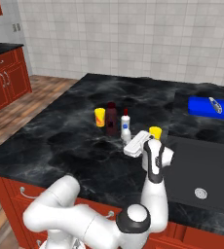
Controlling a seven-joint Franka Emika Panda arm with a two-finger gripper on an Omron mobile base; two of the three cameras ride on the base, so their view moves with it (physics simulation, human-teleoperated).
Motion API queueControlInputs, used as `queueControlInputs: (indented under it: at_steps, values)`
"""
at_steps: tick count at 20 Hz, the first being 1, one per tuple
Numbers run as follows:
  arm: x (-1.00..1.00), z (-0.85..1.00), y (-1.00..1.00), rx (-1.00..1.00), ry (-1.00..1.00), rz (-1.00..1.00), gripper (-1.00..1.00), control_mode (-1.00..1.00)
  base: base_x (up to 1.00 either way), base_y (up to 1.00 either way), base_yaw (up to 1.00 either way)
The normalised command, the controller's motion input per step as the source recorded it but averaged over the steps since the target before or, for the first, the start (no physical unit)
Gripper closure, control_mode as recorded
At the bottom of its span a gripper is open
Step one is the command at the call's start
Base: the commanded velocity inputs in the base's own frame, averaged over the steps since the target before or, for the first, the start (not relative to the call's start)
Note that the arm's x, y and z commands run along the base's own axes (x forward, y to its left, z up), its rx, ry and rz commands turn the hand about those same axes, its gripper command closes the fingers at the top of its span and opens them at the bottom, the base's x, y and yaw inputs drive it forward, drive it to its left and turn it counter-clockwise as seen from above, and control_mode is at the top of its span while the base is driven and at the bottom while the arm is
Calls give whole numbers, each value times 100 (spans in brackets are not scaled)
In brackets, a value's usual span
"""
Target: Place the drinks on the dining counter in a tight cluster.
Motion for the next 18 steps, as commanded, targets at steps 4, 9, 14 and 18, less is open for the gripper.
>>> queueControlInputs:
  at_steps: [4, 9, 14, 18]
  values:
    - [-14, -23, 22, -1, 0, -4, 100, -100, 0, 0, 0]
    - [-11, -15, 1, 0, 0, -6, 100, -100, 0, 0, 0]
    - [-22, -19, -3, 0, 0, -7, 100, -100, 0, 0, 0]
    - [-17, -17, -10, -2, 0, -4, -100, -100, 0, 0, 0]
